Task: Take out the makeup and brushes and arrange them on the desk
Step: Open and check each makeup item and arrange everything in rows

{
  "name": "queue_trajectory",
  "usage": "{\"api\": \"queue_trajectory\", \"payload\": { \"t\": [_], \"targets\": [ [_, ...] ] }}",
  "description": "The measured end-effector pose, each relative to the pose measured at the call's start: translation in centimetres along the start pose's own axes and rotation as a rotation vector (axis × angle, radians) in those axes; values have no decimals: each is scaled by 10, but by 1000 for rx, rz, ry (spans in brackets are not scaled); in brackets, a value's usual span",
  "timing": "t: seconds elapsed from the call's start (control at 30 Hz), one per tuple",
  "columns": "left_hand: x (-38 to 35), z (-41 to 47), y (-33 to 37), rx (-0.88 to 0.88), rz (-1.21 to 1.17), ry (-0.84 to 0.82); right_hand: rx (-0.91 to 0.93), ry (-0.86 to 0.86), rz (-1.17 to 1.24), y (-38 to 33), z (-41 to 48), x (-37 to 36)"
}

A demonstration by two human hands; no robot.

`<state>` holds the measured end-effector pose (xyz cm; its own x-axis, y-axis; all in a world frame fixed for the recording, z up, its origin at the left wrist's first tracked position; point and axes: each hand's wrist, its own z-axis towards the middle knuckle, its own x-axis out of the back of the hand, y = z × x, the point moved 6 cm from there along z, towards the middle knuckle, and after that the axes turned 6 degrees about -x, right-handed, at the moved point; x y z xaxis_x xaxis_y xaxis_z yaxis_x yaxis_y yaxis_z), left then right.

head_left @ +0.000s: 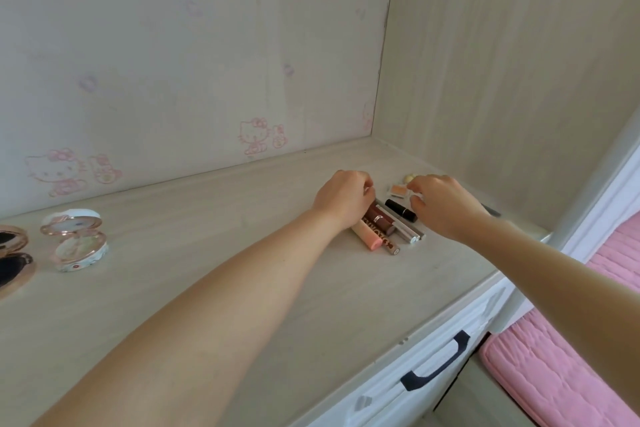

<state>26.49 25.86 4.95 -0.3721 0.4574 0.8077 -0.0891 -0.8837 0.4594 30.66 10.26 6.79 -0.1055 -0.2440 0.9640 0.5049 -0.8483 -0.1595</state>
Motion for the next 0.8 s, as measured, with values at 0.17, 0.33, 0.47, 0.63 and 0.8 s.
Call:
{"api": "queue_trajectory", "payload": {
  "t": [0.17,0.33,0.47,0.63,0.8],
  "targets": [
    [-22,33,-1,16,33,-77,-49,-16,-43,11,30,-13],
    [-41,57,1,78,120,-246,-80,-68,-89,18,49,-29],
    [-58,65,-2,102,246,-427,-53,-46,-136,22,59,-41],
    [-57,67,2,102,225,-409,-101,-63,-114,28,61,-51],
    [-47,63,12,130,67,-345,-154,-33,-37,24,59,-47]
  ]
}}
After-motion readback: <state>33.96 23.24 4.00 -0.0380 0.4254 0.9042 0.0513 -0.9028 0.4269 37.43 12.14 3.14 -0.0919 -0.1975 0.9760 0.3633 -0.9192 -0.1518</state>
